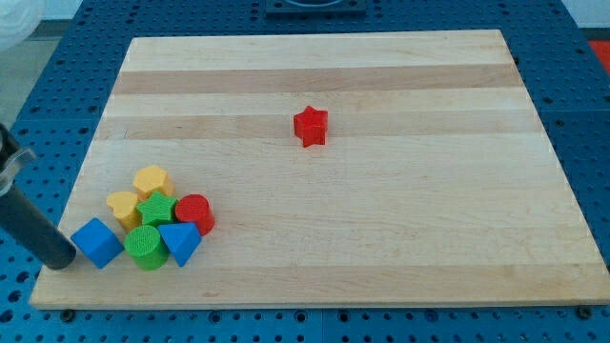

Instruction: Push the green circle towards the bottom left

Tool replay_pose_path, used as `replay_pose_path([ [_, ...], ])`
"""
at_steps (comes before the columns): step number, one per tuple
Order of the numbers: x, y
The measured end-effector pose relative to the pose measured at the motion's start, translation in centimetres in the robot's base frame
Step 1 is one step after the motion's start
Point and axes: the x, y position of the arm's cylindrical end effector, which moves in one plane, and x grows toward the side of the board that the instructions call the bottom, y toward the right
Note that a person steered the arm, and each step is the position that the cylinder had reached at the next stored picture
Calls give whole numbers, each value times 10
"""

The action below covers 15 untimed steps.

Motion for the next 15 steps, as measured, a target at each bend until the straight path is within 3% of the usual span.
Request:
replay_pose_path([
  [3,0,70],
  [6,1,87],
  [10,-6,225],
  [13,-52,281],
  [15,-52,357],
])
